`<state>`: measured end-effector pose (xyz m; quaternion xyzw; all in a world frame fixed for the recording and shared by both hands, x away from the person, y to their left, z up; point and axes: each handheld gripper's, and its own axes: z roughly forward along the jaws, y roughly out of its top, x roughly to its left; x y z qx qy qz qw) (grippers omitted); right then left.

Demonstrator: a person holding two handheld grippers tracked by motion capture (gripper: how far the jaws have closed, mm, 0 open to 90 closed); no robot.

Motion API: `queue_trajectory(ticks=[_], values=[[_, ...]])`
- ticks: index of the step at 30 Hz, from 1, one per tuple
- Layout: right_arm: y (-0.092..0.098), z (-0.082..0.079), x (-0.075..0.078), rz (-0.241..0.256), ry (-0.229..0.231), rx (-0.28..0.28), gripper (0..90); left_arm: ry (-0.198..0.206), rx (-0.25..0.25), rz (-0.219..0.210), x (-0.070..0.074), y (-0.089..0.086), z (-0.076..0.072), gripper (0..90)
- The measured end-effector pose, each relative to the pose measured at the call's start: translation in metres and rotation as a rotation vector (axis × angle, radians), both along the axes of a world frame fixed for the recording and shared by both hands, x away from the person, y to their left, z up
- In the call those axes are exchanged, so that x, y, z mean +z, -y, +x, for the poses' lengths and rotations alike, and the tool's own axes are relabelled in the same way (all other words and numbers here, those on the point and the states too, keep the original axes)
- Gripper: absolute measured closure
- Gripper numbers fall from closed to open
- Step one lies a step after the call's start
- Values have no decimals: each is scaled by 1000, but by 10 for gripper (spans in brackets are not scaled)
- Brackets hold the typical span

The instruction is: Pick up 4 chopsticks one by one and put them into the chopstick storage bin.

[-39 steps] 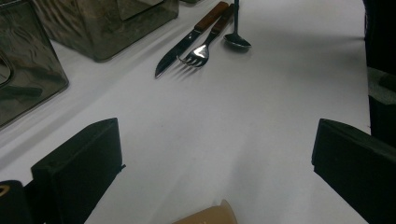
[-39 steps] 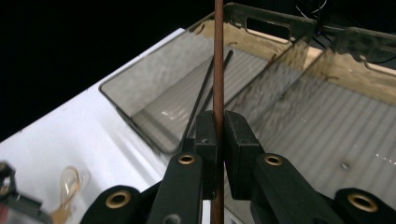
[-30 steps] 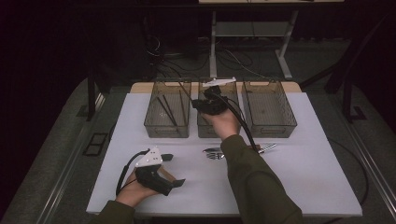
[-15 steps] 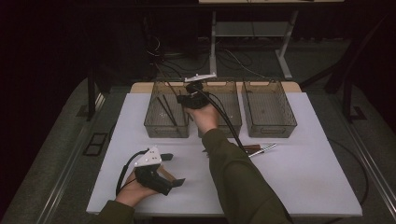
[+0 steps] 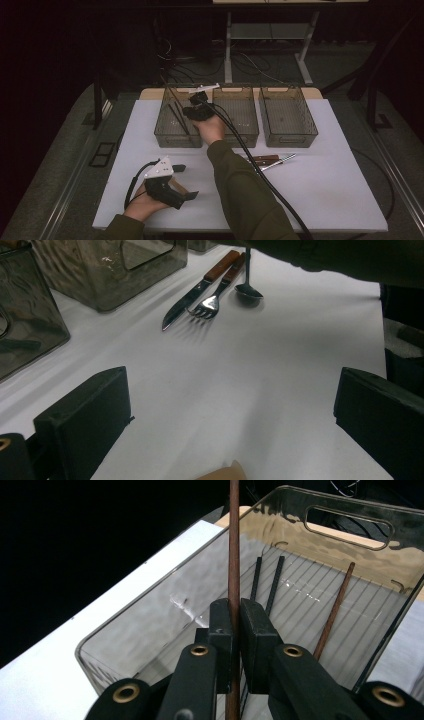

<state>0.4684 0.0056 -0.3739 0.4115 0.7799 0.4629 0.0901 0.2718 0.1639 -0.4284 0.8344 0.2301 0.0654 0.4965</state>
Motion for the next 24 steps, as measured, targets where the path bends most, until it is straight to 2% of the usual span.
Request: queue_trajectory(ticks=[3,4,14,17,19,24], values=[[-2,0,-3,-7,0,4,826,-1,1,-2,0,0,0,8],[-2,0,-4,-10,1,5,732,0,1,-3,0,0,0,8],[6,-5,0,-46,23,9,527,6,0,0,0,0,1,8],[12,-8,1,-59,8,53,503,3,1,-1,0,0,1,8],[17,-11,2,-86,20,73,476,4,0,-1,0,0,2,8],[34,-20,8,-72,16,106,418,3,-2,4,0,0,3,8]])
